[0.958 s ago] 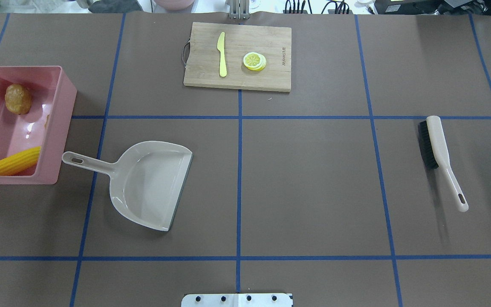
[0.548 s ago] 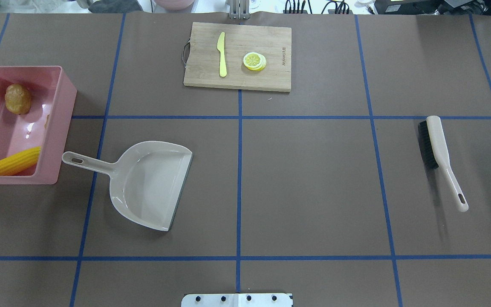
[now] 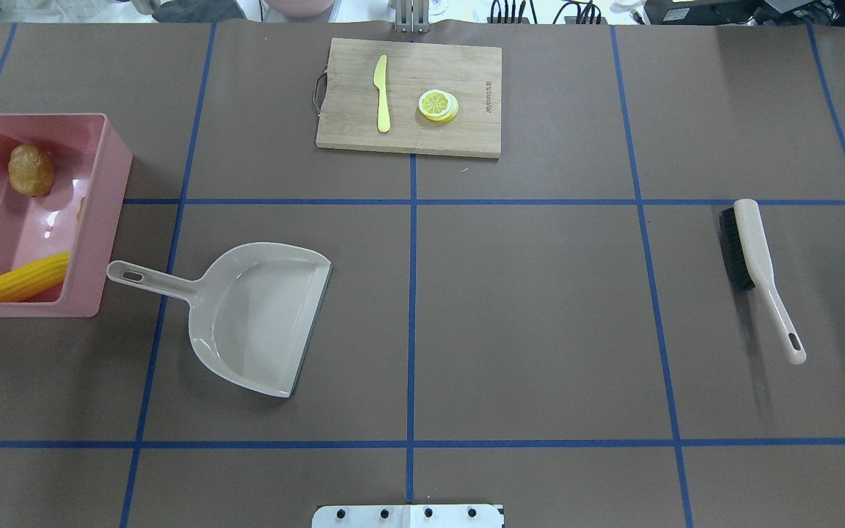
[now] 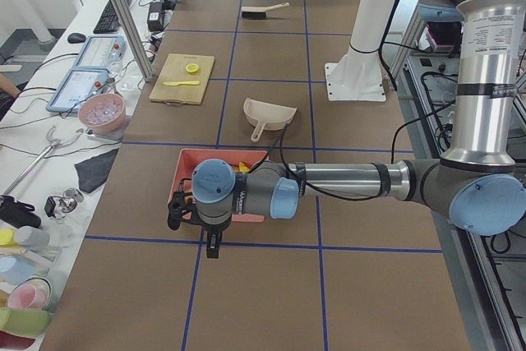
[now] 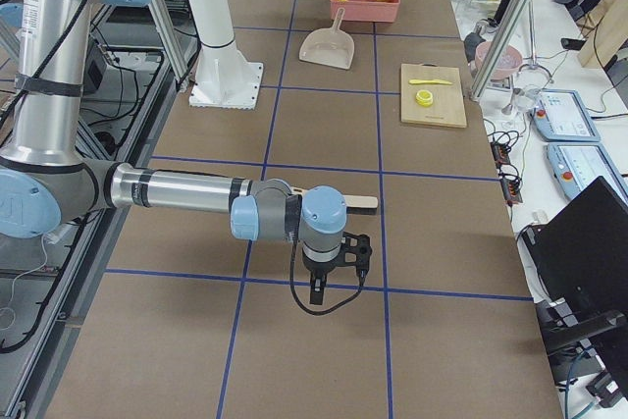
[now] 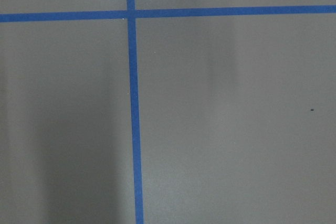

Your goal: Sweep and dump trash into bin

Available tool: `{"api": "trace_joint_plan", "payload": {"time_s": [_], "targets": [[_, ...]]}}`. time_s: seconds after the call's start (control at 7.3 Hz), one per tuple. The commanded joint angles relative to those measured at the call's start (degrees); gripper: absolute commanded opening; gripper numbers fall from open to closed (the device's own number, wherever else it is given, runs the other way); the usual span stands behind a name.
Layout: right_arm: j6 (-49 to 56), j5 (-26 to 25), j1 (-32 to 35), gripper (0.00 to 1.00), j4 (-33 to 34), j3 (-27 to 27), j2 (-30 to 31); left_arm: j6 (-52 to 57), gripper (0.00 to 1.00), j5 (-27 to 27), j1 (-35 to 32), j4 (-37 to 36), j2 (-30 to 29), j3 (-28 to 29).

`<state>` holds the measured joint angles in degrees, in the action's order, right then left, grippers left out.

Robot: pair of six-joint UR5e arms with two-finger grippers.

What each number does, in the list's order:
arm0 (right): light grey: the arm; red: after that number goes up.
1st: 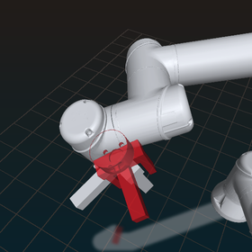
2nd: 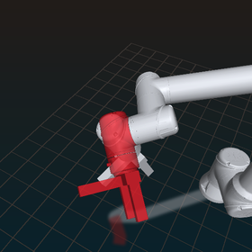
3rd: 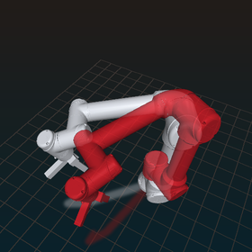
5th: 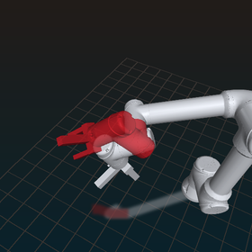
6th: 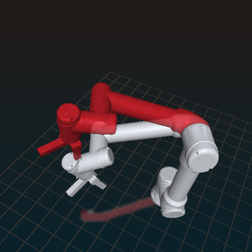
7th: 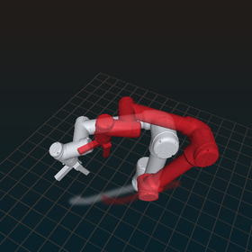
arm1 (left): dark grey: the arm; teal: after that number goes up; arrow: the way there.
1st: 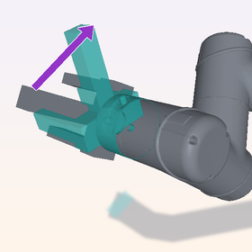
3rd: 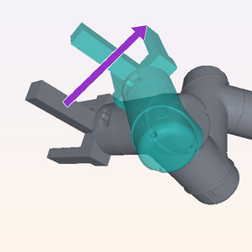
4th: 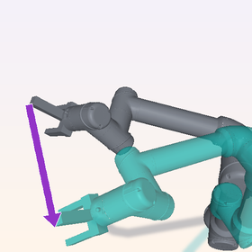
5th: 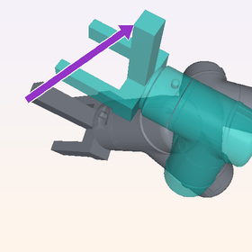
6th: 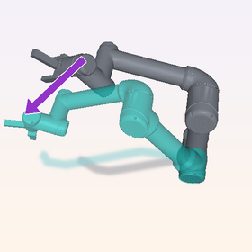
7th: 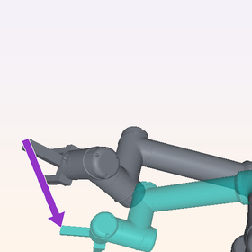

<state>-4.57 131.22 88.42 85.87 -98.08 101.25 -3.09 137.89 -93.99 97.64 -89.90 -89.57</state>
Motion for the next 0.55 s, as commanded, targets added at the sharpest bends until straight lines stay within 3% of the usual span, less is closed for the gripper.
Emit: {"api": "trace_joint_plan", "payload": {"time_s": [0.0, 0.41], "targets": [[0.00, 0.00, 0.00, 1.00, 0.00, 0.00, 0.00, 0.01, 0.99, -0.07, 0.03, 0.09, -0.10, 0.01], [0.00, 0.00, 0.00, 1.00, 0.00, 0.35, 0.00, 0.10, 0.99, -0.16, 0.20, 0.09, -0.36, -0.08]]}}
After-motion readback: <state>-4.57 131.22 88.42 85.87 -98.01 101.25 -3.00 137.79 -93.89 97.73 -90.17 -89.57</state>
